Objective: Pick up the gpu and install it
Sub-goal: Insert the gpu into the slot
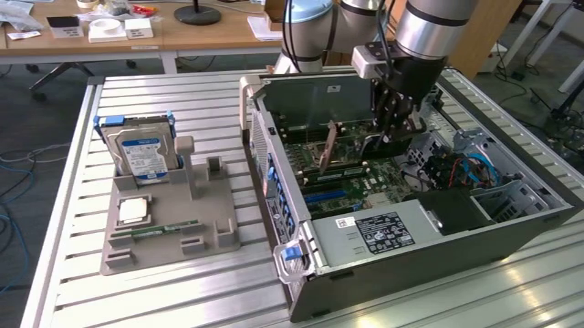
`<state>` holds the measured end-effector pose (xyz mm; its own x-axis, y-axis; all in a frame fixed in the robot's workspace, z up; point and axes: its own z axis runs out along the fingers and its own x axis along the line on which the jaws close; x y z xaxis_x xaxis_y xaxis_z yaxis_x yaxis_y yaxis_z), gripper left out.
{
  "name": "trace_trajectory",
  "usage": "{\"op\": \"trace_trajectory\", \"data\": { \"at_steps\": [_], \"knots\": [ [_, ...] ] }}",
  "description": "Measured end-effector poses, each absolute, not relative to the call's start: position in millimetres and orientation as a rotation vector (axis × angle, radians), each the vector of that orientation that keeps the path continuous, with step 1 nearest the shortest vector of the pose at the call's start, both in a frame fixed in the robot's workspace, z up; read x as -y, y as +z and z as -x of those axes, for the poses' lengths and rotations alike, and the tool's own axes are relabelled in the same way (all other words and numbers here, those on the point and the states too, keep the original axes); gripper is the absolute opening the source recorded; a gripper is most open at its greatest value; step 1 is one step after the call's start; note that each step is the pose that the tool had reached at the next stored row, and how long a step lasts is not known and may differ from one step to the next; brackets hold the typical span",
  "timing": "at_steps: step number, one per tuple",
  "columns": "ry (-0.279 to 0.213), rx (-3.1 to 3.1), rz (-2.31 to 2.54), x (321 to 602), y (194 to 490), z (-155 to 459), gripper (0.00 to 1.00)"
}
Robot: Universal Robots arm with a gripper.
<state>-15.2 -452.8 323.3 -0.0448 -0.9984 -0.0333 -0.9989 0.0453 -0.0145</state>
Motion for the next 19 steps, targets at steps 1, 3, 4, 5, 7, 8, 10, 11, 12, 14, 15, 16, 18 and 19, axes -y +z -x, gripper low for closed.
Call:
{"op": "trace_trajectory", "data": {
  "at_steps": [1,3,4,5,7,8,10,11,12,14,15,16,18,19],
  "knots": [
    [0.02,-2.246,2.147,452.8,322.2,15.3,0.27],
    [0.019,-2.246,2.147,452.8,321.1,15.3,0.27],
    [0.019,-2.246,2.147,452.8,321.1,15.3,0.27],
    [0.019,-2.246,2.147,452.8,321.1,15.3,0.27],
    [0.019,-2.246,2.147,452.8,321.0,15.9,0.27],
    [0.019,-2.246,2.147,452.8,320.9,16.1,0.27],
    [0.019,-2.246,2.147,452.8,320.9,16.3,0.27],
    [0.019,-2.246,2.147,452.8,320.8,16.4,0.27],
    [0.019,-2.246,2.147,452.8,320.8,16.5,0.27],
    [0.019,-2.246,2.147,452.8,320.7,16.7,0.27],
    [0.019,-2.246,2.147,452.8,320.5,16.8,0.27],
    [0.019,-2.246,2.147,452.8,320.4,17.1,0.27],
    [0.019,-2.246,2.147,452.8,320.0,18.6,0.27],
    [0.019,-2.246,2.147,452.8,319.8,20.0,0.27]
  ]
}}
